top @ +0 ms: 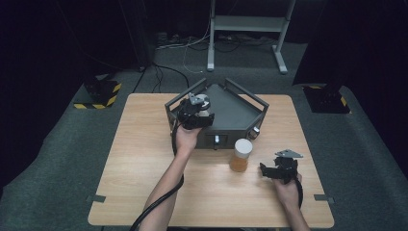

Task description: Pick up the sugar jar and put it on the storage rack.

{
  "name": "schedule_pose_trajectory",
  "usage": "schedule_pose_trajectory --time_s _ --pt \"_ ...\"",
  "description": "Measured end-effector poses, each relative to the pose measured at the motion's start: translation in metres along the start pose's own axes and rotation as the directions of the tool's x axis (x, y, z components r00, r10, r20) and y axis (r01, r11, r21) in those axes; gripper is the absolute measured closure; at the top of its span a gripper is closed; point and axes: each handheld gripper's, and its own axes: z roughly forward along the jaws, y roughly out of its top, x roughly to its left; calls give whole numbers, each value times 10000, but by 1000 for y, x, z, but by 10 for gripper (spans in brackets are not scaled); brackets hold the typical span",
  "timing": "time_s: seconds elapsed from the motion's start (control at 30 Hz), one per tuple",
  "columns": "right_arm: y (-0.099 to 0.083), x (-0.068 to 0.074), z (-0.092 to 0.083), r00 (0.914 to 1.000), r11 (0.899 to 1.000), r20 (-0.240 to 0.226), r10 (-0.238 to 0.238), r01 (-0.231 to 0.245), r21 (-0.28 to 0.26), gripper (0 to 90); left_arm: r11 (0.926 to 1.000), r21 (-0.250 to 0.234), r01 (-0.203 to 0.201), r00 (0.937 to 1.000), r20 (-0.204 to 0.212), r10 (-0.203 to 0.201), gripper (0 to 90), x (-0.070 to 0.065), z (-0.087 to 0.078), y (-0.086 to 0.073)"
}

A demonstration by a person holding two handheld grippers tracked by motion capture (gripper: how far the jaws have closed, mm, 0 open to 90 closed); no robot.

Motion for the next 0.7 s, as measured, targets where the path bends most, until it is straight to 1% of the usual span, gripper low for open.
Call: schedule_pose_trajectory --time_s 0.03,0.07,0.1,0.13,0.17,0.3,0.37,0.43,0.47,0.5,0.53,0.57,0.6,0.67,0.7 --pt "0 0 0 10000 10000 -7 -12 12 -3 82 9974 -499 512 9985 -179 -521 312 -5 7 -8" --pt "0 0 0 10000 10000 -15 -21 21 -4 82 9967 -538 606 9978 -239 -619 312 -5 9 -8" --pt "0 0 0 10000 10000 -23 -11 11 0 82 9947 -462 916 9956 -164 -924 312 -4 10 -7" --pt "0 0 0 10000 10000 -25 -9 9 2 82 9969 -245 748 9970 -180 -753 312 -1 10 -5" --pt "0 0 0 10000 10000 -25 -9 9 1 82 9996 153 223 9994 -251 -219 312 3 8 0" --pt "0 0 0 10000 10000 -26 -11 11 2 82 9997 226 113 9992 -389 -104 312 2 12 -3" --pt "0 0 0 10000 10000 -27 -11 11 3 81 9996 296 47 9993 -376 -35 312 2 14 -3" --pt "0 -1 0 10000 10000 -50 3 -3 9 81 9997 241 -76 9993 -358 84 312 2 14 -5" --pt "1 -1 0 10000 10000 -62 -15 15 12 80 9978 -424 500 9976 -447 -519 312 -3 19 -16" --pt "1 -1 1 10000 10000 -61 -34 34 11 80 9949 -670 754 9959 -451 -785 312 -5 21 -20" --pt "1 -1 1 10000 10000 -64 -36 36 12 80 9943 -717 786 9957 -432 -818 312 -5 21 -21" --pt "1 -1 1 10000 10000 -62 -37 37 12 80 9974 -474 539 9976 -408 -559 311 -2 19 -18" --pt "1 -1 1 10000 10000 -63 -39 39 12 80 9941 -741 792 9957 -425 -825 311 -5 21 -21" --pt "1 -1 1 10000 10000 -58 -30 30 17 80 9929 -814 869 9950 -432 -906 311 -6 22 -22" --pt "1 -1 1 10000 10000 -62 -38 38 11 80 9939 -739 820 9955 -418 -852 311 -5 21 -21"
